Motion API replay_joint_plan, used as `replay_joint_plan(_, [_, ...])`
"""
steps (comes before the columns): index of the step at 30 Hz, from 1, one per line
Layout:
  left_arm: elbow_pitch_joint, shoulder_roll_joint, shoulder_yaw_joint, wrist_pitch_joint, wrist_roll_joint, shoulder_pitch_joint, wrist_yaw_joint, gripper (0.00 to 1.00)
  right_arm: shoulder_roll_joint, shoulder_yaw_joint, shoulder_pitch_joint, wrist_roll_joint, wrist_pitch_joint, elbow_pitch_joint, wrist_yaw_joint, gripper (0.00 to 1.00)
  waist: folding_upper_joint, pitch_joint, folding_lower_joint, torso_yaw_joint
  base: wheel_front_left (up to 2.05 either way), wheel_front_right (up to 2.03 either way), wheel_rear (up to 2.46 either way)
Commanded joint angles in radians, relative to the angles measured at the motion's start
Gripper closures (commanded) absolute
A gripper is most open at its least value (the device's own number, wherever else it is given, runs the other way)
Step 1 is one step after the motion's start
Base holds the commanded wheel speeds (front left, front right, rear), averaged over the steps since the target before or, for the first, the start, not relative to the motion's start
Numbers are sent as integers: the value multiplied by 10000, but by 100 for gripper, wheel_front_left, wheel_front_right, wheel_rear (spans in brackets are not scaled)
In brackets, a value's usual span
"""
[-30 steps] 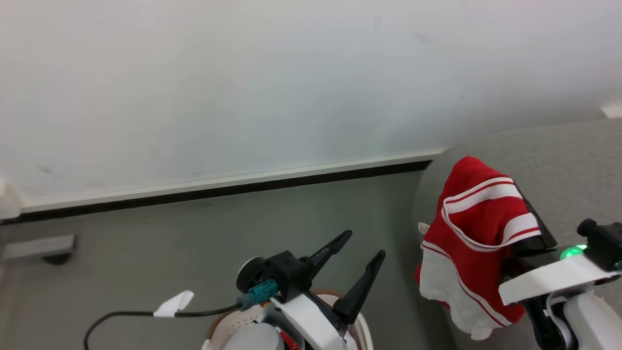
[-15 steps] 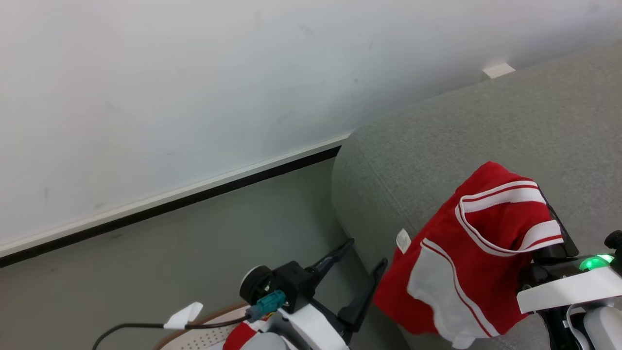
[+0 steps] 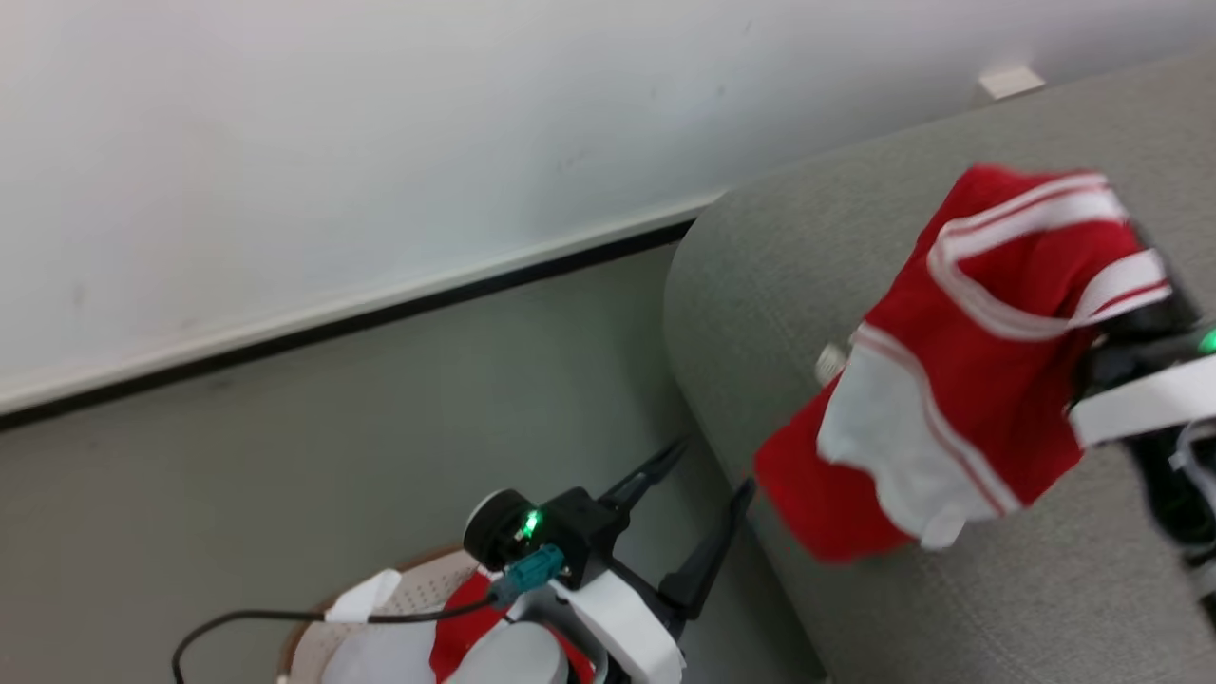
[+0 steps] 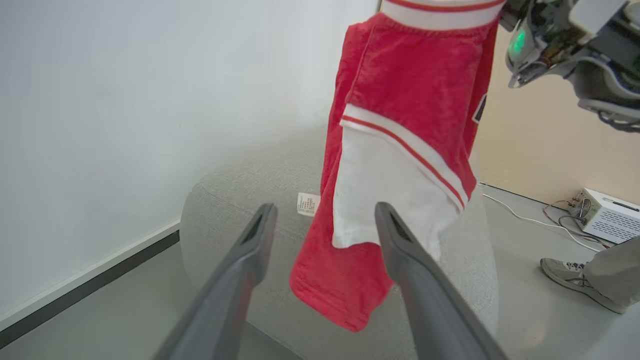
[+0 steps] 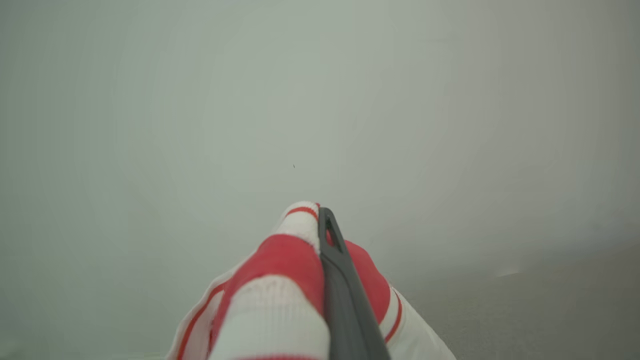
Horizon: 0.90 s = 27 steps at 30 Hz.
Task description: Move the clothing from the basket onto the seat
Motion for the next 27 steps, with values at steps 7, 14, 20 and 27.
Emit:
replay_joint_plan(7, [74,41,69,-4,338,-847,7,0,-1550,-16,-2870,607,-125,1086,-22,100,-1,1859,-1,1315,0,0,0])
replay_joint_plan(14, [12,-2,230,-5,471,-1335,138,0,-2939,-251,-5010,858,-9,2520,-22,100,-1,3010,-1,2048,0,0,0])
replay_joint_plan(20, [-39,40,347,-5,593,-1593,297,0,-3622,80,-5761,189,-73,4409,-22,100,-1,3875,-1,2451,0,0,0])
replay_joint_plan(27, [36,115,374,-4,654,-1934,369,0,-3223,978,-5585,-163,913,7241,-22,100,-1,4564,-1,2644,0,0,0])
